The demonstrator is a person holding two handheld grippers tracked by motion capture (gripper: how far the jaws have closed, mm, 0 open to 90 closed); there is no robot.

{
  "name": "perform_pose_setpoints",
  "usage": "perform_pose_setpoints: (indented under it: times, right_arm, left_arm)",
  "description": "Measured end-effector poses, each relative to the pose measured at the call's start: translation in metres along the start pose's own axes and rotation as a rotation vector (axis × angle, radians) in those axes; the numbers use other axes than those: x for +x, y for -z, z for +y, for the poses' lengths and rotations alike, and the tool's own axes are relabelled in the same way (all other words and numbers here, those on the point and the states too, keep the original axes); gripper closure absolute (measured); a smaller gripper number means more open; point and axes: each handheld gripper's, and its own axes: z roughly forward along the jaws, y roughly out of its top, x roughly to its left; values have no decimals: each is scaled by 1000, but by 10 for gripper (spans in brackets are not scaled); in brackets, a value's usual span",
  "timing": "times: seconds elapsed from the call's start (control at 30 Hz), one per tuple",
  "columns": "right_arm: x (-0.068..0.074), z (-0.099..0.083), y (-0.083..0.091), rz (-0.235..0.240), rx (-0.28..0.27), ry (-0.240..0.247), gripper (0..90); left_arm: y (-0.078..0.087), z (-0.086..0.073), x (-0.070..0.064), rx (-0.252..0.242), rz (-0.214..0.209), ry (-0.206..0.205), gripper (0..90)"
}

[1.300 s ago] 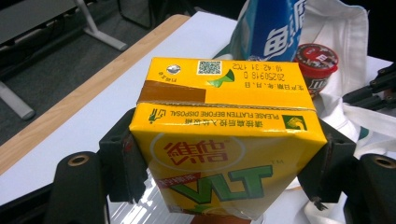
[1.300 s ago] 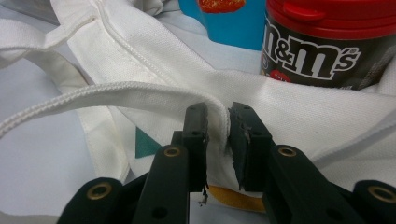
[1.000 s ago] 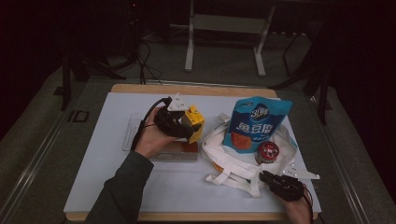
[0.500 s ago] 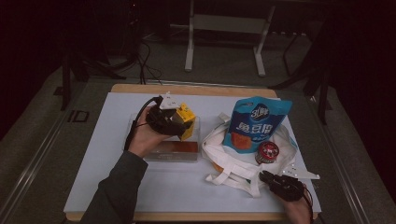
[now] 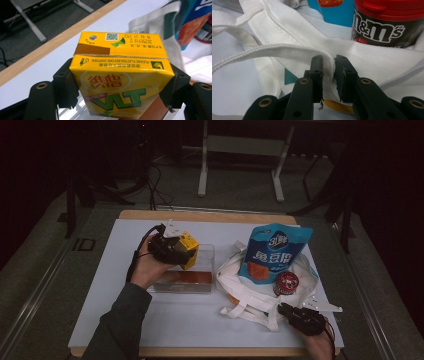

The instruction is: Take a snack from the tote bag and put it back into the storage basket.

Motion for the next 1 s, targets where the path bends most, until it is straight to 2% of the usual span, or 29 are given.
perform_pose_setpoints:
  times: [0.4, 0.67, 1.0]
  right_arm:
    - [0, 0, 0, 0, -1, -2, 763]
    - [0, 0, 0, 1, -2, -4, 763]
    - [0, 0, 0, -1, -1, -3, 763]
  left_arm:
    - [9, -14, 20, -4, 55, 59, 288]
    - [11, -23, 27, 2, 91, 80, 288]
    - [10, -39, 36, -5, 123, 133, 288]
